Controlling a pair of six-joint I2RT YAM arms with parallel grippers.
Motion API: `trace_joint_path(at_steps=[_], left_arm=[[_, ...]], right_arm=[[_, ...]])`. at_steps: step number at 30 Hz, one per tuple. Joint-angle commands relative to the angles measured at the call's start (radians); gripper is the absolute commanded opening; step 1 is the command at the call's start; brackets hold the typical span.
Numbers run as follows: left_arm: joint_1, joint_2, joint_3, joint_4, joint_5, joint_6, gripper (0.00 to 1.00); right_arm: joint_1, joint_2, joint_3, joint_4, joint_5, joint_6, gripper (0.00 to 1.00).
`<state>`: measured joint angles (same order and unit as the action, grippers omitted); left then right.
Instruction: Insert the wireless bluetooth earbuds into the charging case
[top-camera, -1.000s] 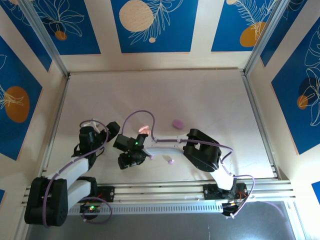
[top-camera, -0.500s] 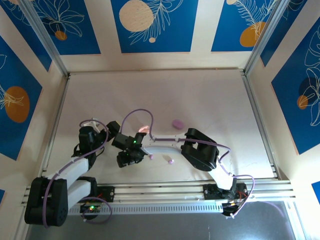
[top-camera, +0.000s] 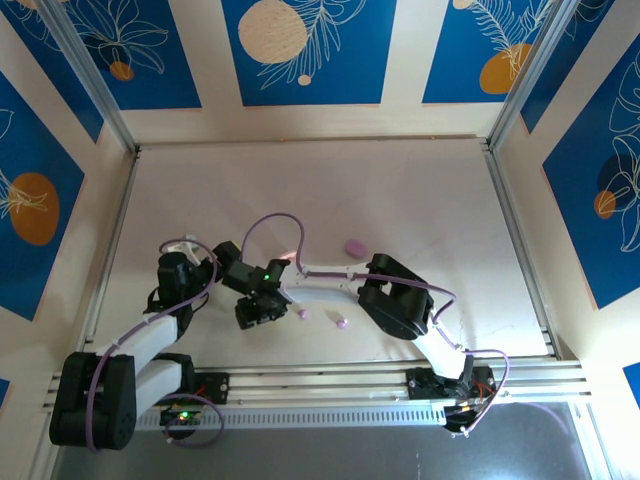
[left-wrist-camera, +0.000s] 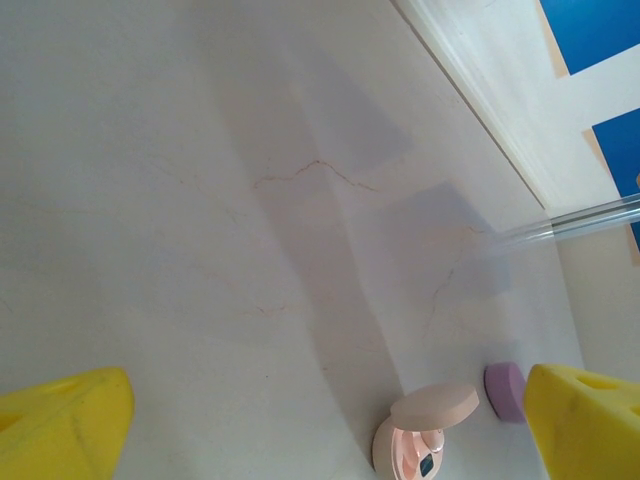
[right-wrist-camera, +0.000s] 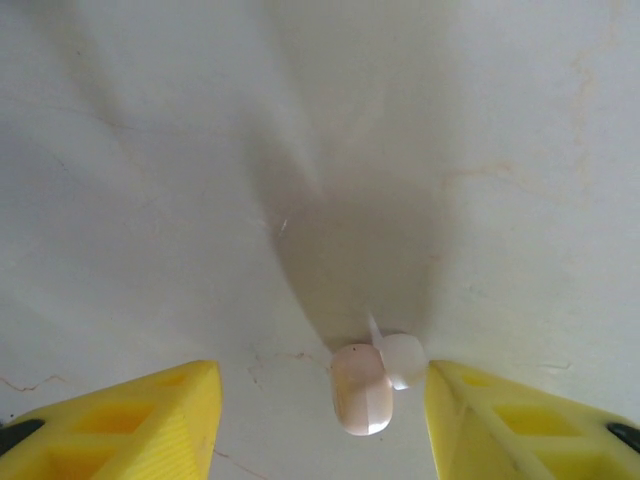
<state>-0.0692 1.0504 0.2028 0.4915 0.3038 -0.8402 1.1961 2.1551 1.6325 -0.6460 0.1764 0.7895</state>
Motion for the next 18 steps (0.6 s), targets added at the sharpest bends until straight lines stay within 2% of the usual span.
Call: trace_joint_path(at_steps=[1, 12, 18], left_arm=[[0.012, 0.0, -0.012, 0.031, 0.015, -0.001, 1.0], [0.012, -0.01, -0.01, 0.025, 0.016, 0.0, 1.0], [0.012, -0.013, -0.009, 0.019, 0.01, 0.003, 1.0]], right_arm=[[-0.013, 0.015, 0.039, -0.05, 0.026, -0.031, 0.56], [-0.05, 0.013, 0.056, -0.023, 0.035, -0.069, 0.56], [-0.028, -0.042, -0.002, -0.016, 0.062, -0.069, 0.56]])
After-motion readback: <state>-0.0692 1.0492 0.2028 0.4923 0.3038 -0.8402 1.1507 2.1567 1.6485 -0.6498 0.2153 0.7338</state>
